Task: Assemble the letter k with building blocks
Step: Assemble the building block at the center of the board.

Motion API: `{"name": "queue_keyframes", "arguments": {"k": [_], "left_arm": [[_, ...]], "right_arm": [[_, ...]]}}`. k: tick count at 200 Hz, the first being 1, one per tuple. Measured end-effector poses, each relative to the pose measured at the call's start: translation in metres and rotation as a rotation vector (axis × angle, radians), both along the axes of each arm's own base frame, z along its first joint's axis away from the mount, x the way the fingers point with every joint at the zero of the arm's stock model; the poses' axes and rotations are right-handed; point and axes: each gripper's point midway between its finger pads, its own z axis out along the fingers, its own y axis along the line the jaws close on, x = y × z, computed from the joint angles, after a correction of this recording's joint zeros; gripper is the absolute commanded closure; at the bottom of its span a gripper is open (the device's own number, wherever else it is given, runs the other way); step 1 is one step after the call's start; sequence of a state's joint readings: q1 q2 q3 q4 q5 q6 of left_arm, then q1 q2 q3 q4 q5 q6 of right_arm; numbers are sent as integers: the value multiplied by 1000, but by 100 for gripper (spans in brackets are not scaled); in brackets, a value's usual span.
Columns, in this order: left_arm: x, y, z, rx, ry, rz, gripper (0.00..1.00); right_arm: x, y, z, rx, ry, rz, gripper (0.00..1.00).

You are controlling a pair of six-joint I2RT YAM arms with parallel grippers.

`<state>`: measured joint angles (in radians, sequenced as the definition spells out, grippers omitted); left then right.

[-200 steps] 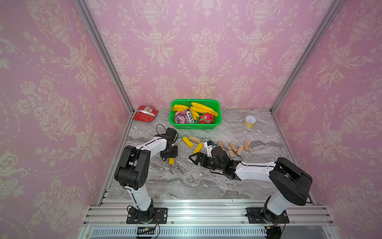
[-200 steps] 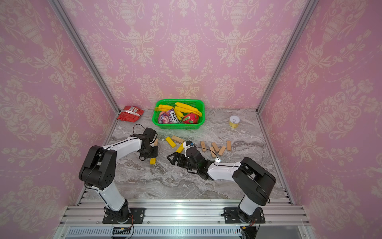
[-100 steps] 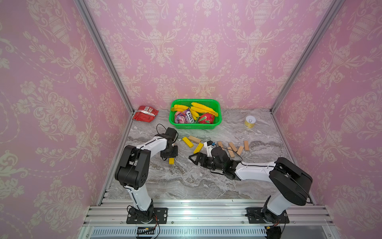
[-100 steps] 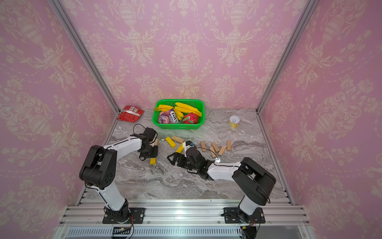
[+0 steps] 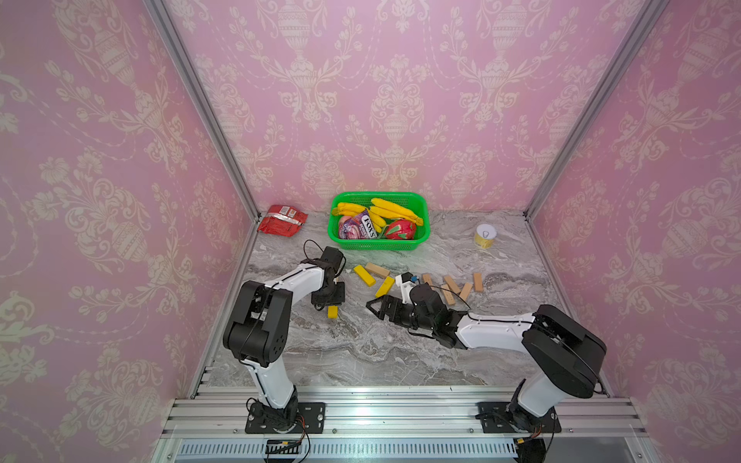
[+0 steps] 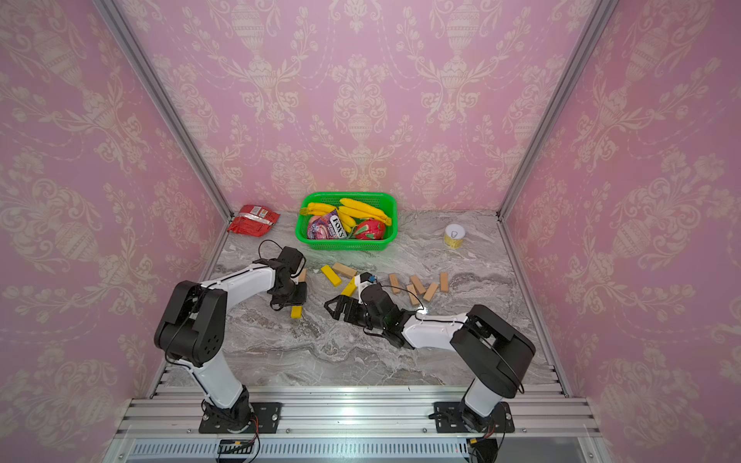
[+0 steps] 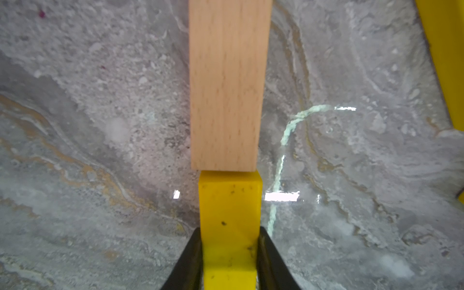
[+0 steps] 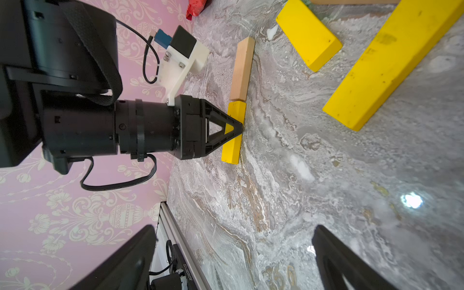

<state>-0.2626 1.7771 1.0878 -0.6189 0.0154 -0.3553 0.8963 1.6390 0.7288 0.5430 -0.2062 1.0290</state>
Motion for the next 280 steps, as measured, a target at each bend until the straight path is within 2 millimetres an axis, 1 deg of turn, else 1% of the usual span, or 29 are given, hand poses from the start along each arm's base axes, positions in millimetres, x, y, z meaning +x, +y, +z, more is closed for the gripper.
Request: {"name": "queue_keyframes", "arguments": {"k": [84,280], "left_arm": [[2,6,0,22,-4,10,96],[2,5,0,24,7,9,93]], "right_arm": [[0,0,0,0,0,0,0],[0,0,0,0,0,0,0]]}}
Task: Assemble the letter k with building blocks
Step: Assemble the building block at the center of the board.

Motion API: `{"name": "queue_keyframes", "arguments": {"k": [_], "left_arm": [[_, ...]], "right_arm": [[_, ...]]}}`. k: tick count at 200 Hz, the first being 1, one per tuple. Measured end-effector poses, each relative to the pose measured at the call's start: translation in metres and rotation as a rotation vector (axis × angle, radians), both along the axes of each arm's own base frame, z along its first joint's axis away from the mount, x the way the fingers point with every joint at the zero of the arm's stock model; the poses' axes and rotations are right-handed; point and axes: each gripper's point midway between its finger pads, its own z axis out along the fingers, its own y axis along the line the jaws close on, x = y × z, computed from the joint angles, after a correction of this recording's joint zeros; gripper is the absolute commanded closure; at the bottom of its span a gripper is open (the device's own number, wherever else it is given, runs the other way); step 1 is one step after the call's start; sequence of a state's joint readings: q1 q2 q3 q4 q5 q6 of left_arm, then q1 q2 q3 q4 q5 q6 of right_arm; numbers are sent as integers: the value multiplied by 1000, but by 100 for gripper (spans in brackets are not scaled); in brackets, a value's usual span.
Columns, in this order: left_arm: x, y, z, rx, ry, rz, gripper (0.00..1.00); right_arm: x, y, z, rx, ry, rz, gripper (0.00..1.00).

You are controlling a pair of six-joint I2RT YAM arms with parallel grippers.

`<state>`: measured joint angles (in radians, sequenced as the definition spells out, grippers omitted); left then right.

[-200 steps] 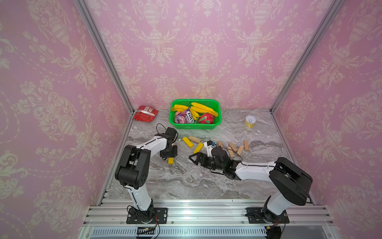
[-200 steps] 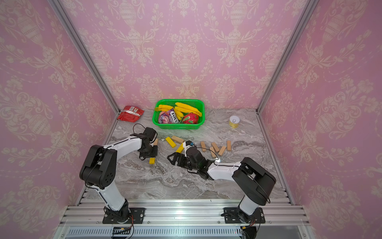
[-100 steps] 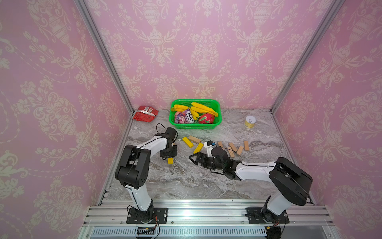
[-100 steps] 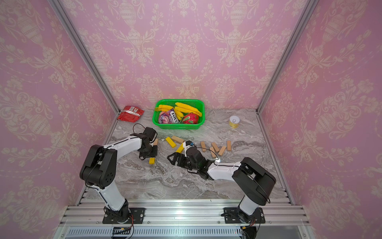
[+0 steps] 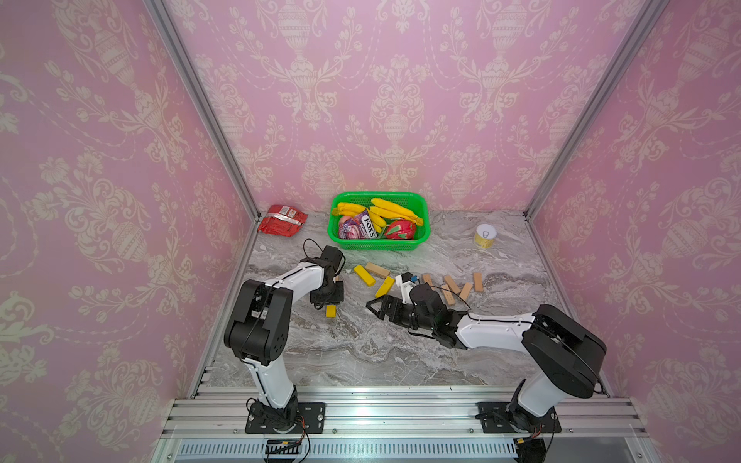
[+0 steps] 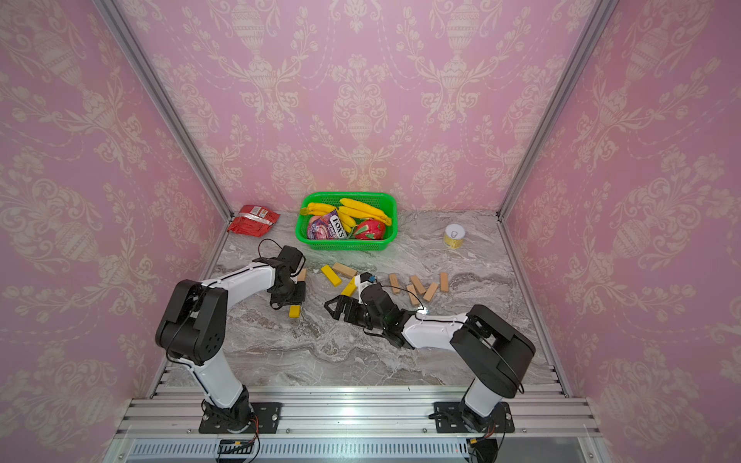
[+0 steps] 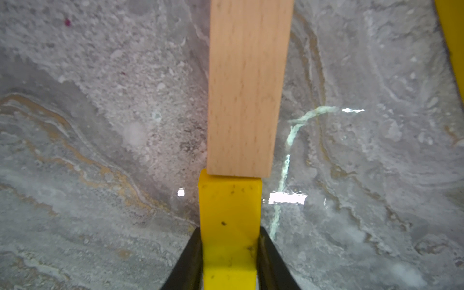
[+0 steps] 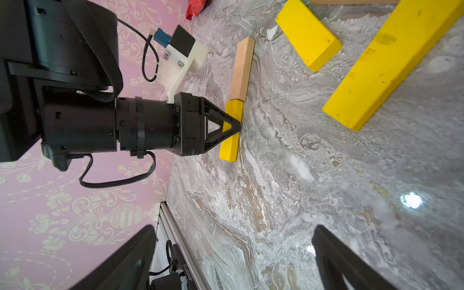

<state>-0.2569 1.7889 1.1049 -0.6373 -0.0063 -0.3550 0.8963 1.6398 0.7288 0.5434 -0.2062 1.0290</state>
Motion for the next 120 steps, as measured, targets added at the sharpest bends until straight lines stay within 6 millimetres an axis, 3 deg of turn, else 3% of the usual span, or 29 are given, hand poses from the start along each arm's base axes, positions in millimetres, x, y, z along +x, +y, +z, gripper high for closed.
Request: {"name": "queue_keyframes", "arguments": {"k": [61,120], "left_arm": [[0,0,0,1,4,-2,85],[0,0,0,2,8,-2,70]], "right_arm": [[0,0,0,0,0,0,0],[0,0,0,0,0,0,0]]}}
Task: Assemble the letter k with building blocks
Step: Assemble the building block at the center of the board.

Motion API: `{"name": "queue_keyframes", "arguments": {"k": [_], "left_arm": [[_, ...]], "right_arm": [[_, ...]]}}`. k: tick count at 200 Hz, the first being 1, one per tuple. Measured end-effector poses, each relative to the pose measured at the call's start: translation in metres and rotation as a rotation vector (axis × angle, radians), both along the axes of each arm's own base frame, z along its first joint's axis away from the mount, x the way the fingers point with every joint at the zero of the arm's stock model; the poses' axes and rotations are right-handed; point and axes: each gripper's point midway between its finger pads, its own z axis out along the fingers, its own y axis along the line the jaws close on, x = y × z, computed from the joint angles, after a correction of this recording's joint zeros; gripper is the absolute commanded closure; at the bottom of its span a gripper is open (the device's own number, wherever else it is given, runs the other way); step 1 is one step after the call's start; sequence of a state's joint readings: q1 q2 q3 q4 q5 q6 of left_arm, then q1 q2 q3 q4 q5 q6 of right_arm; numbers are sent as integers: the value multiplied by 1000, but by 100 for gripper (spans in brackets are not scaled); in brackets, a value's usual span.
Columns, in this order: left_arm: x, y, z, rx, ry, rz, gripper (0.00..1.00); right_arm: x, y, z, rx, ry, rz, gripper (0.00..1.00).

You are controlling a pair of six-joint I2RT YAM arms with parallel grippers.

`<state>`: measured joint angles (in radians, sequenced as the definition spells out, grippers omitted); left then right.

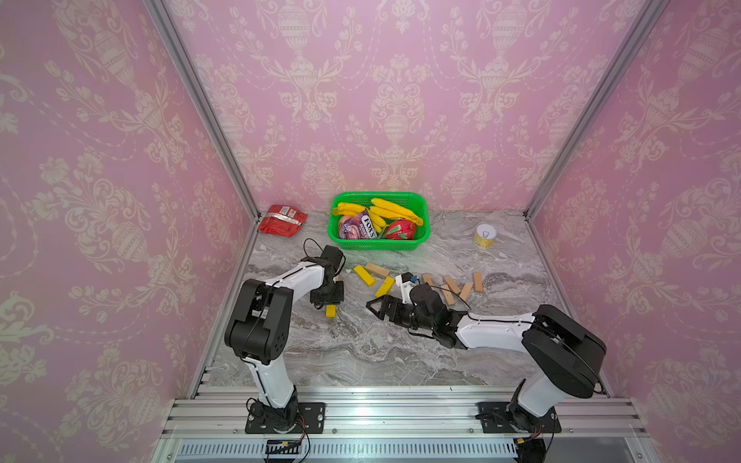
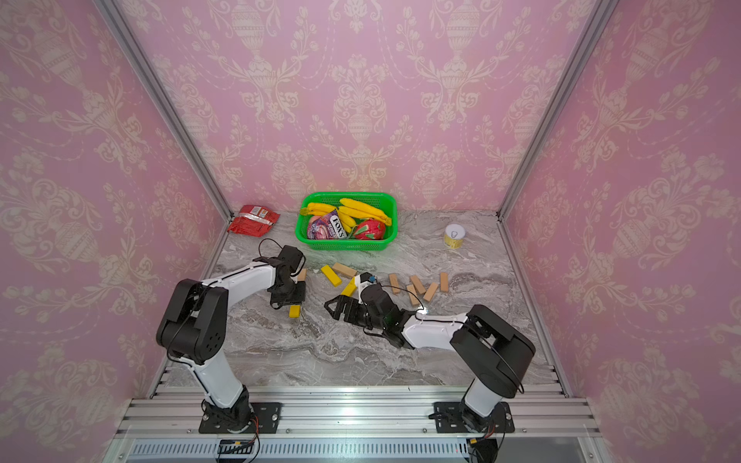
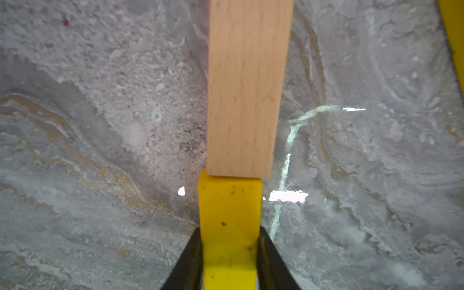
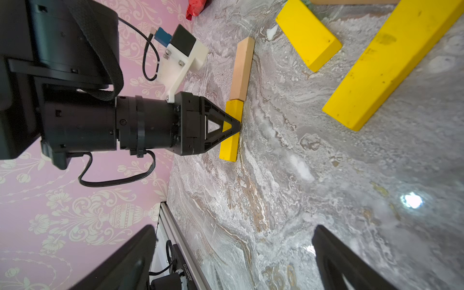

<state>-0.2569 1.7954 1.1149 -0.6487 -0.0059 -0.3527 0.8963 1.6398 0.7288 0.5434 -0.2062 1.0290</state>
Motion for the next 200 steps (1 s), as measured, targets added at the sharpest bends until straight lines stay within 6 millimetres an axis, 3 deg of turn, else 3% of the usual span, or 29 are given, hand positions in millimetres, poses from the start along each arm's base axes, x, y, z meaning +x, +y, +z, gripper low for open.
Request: {"name": "queue_keyframes", "arguments": {"k": [71,200], "left_arm": [[0,0,-3,2,7,-4,51],[1,0,-3,2,5,-4,54]], "right_arm": [[0,0,0,1,0,1,0],[-1,1,1,6,0,7,0]]}}
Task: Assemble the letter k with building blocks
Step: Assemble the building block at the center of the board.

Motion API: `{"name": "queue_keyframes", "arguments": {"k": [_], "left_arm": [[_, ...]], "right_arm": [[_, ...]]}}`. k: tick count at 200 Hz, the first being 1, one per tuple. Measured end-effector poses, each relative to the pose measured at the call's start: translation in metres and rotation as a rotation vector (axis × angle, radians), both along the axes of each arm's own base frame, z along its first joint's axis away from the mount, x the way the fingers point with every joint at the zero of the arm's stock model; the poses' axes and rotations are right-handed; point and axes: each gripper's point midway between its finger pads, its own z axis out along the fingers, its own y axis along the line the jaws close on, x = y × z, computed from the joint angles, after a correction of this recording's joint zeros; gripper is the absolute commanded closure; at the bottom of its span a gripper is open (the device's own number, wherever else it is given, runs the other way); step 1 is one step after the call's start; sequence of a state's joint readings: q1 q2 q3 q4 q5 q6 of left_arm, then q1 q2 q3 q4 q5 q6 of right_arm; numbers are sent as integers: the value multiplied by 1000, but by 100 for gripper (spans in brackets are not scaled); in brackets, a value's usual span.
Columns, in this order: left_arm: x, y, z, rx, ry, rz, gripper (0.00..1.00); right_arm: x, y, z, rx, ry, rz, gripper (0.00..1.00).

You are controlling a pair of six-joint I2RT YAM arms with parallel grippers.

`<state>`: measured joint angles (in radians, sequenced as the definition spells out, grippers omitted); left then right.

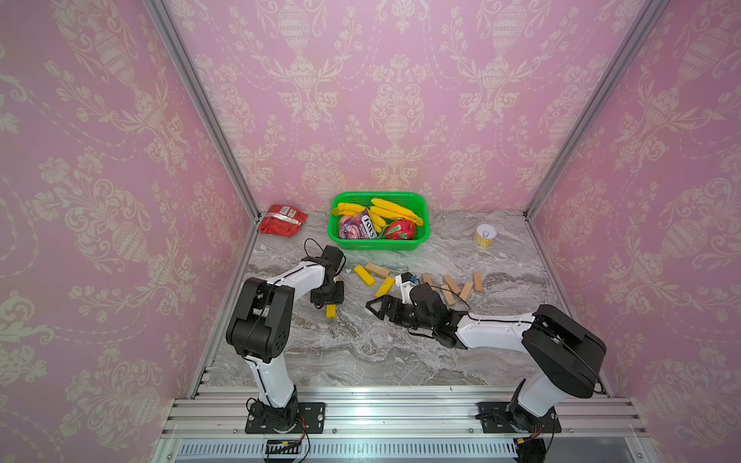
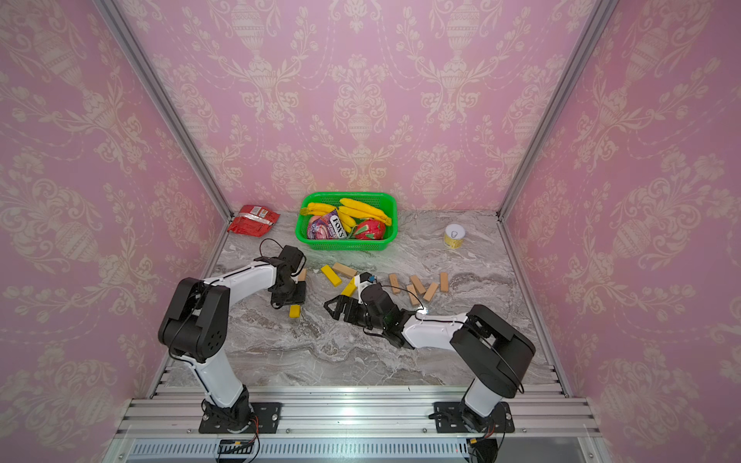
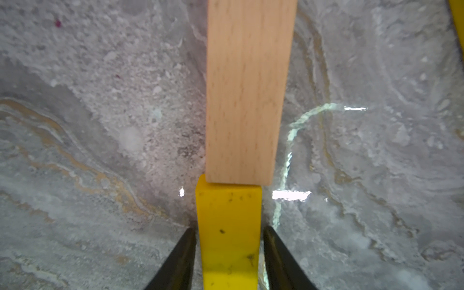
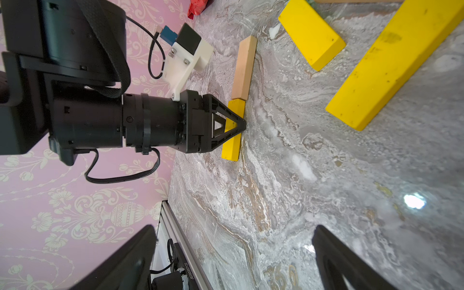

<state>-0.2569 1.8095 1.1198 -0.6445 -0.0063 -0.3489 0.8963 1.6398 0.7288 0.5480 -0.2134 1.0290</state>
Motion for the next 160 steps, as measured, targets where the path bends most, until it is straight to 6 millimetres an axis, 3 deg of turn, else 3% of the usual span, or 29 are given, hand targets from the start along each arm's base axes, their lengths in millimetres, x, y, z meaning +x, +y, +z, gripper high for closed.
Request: {"name": "queue_keyframes", "arguments": {"k": [160], "left_arm": [[3,-5,1,-26,-10,-22,53]], "right_arm": [[0,0,0,0,0,0,0]]}}
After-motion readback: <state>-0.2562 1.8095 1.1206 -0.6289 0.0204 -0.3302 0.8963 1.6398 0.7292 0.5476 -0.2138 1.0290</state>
